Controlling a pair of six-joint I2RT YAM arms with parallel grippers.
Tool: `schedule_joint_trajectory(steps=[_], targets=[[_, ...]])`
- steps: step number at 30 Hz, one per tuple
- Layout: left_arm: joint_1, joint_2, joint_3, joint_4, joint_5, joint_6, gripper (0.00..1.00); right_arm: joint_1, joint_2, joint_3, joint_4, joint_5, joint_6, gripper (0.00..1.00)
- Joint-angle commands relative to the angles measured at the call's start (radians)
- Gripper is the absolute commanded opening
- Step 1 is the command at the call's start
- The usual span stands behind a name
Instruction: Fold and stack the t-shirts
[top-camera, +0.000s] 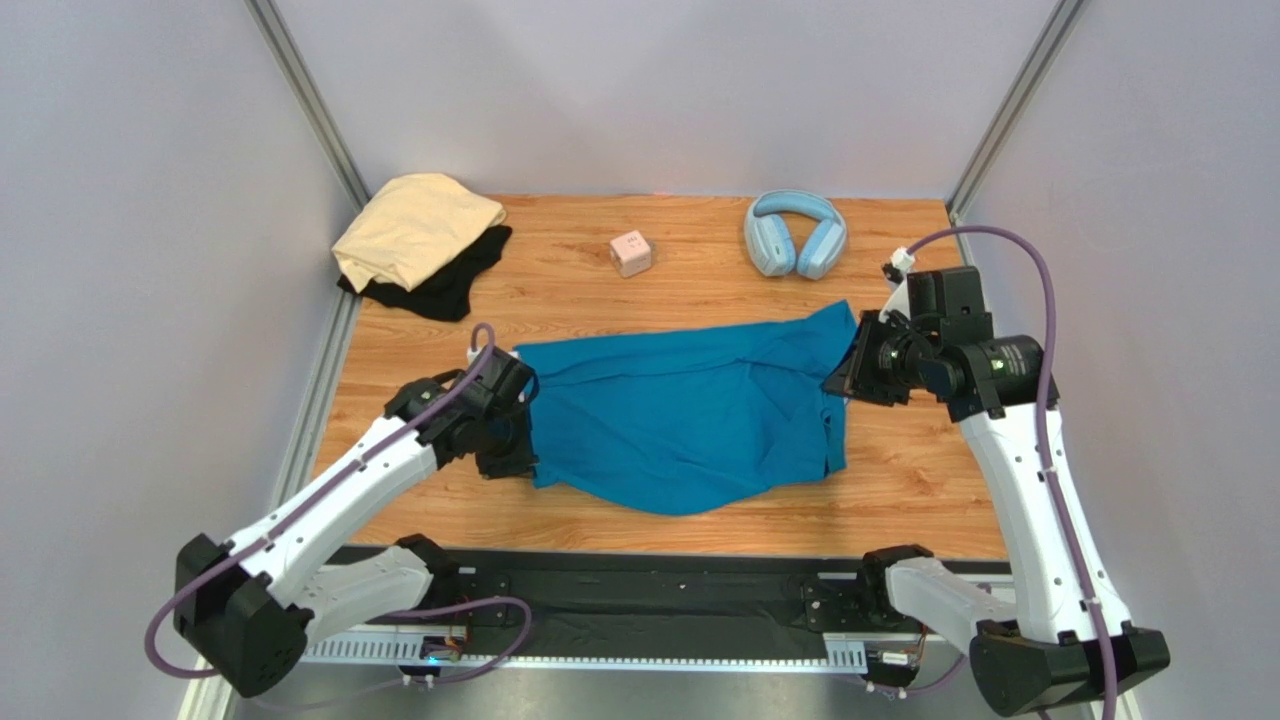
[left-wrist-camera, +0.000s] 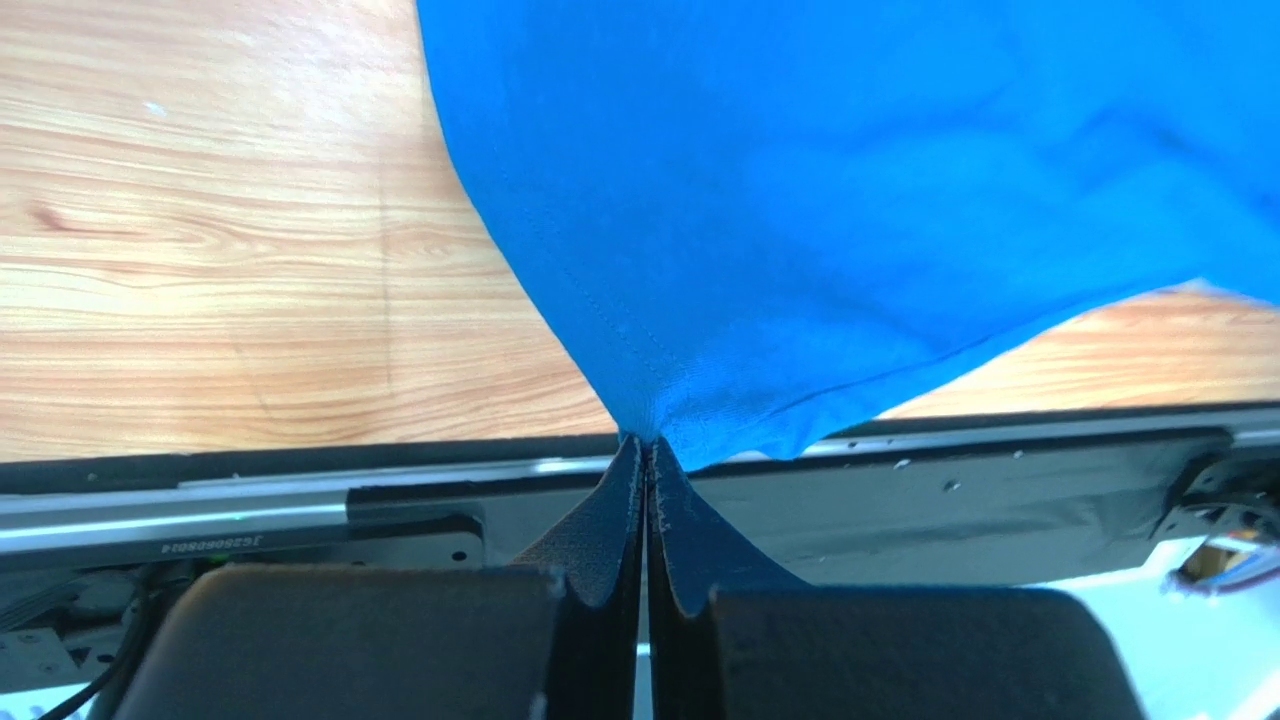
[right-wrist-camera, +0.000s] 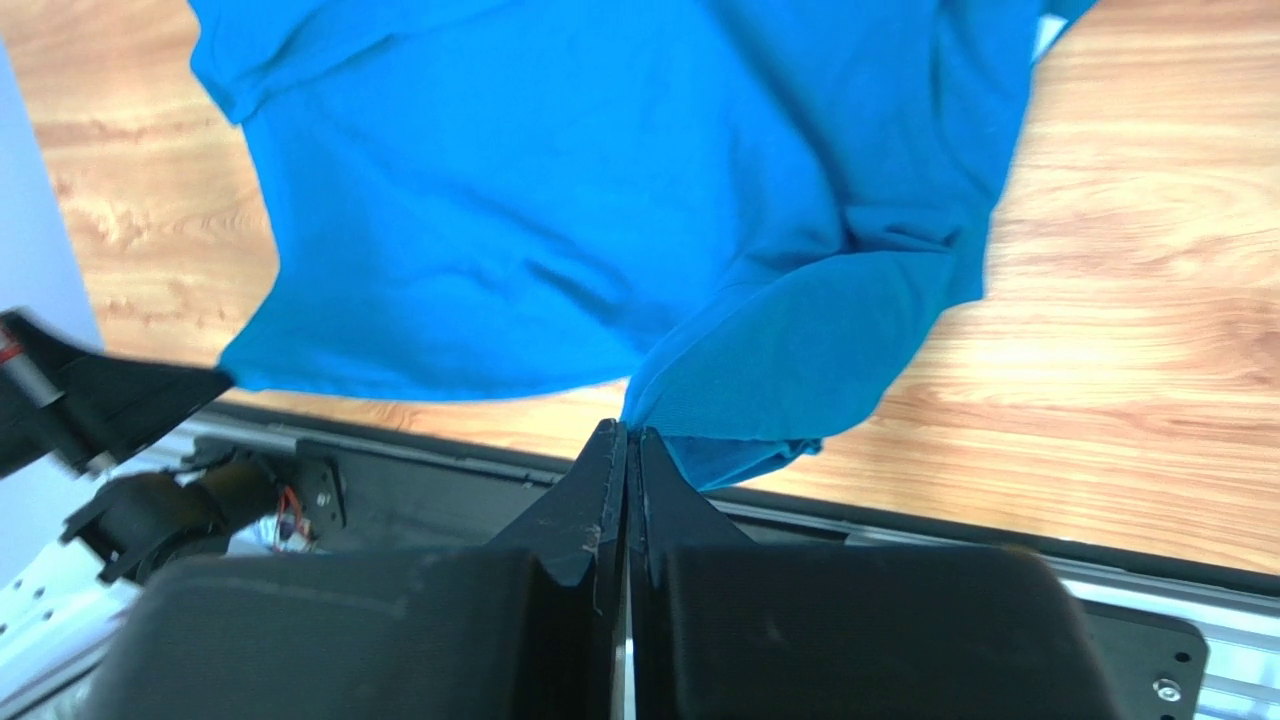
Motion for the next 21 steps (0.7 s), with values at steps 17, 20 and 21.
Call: schedule_joint_trajectory(steps=[17,20,21], targets=[[-0.005,-0.314,0.186,-0.183,-0.398,-0.040,0.00,-0.036,-0.248,0.055,-0.060,0.121,-0.028,0.00],[-0.005,-0.377,0.173,-0.183,-0.450,-0.055,0.00,-0.036,-0.334,0.055,-0.079,0.158,-0.025,0.00],[-0.005,-0.391,0.167,-0.173,-0.458,-0.052,0.00,-0.036,-0.348,0.052,-0.080,0.167,-0.024,0.00]])
